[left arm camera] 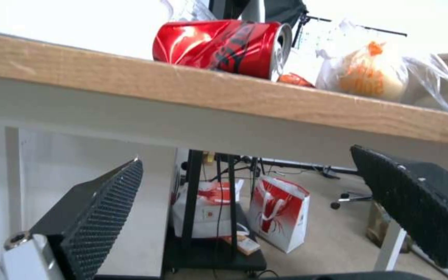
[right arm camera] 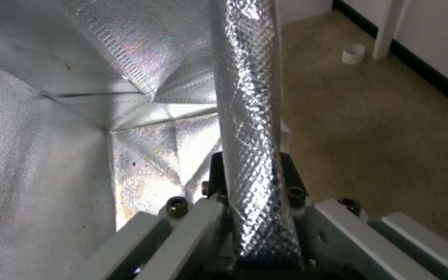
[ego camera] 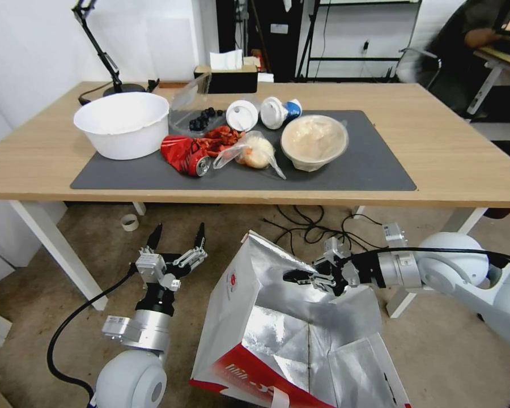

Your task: Pick up the food delivery bag from the floor and place it on the table.

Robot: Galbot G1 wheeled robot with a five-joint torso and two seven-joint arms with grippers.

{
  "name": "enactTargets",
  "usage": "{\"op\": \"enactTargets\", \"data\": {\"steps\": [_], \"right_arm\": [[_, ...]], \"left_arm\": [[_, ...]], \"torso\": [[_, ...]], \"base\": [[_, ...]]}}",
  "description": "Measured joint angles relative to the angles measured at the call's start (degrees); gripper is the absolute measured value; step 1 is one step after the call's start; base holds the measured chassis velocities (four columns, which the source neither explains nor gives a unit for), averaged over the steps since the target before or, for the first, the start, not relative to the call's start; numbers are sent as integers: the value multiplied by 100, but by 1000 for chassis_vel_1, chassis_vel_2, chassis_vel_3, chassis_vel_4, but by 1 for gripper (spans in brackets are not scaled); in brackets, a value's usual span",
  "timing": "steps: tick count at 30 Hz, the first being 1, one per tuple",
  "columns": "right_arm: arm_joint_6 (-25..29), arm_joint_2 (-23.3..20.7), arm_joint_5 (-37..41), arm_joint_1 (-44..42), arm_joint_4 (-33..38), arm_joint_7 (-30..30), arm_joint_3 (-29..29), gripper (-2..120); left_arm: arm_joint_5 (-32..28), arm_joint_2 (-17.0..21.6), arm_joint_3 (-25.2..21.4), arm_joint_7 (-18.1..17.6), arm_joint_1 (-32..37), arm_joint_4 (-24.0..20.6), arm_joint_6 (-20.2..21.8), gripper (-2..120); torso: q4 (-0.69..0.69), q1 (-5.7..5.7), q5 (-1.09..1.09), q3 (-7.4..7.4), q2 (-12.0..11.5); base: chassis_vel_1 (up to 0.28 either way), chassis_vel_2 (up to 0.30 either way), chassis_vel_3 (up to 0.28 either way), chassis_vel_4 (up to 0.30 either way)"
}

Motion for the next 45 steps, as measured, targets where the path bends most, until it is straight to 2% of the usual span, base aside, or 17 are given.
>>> {"op": "enactTargets", "data": {"steps": [45], "right_arm": [[-10,26,-30,-9,-22,-52,2,0]], "left_arm": [[-6,4,30,-24,-43,40,11,100]], "torso": [[0,435,0,652,1087]], "base": [[0,0,0,0]]}}
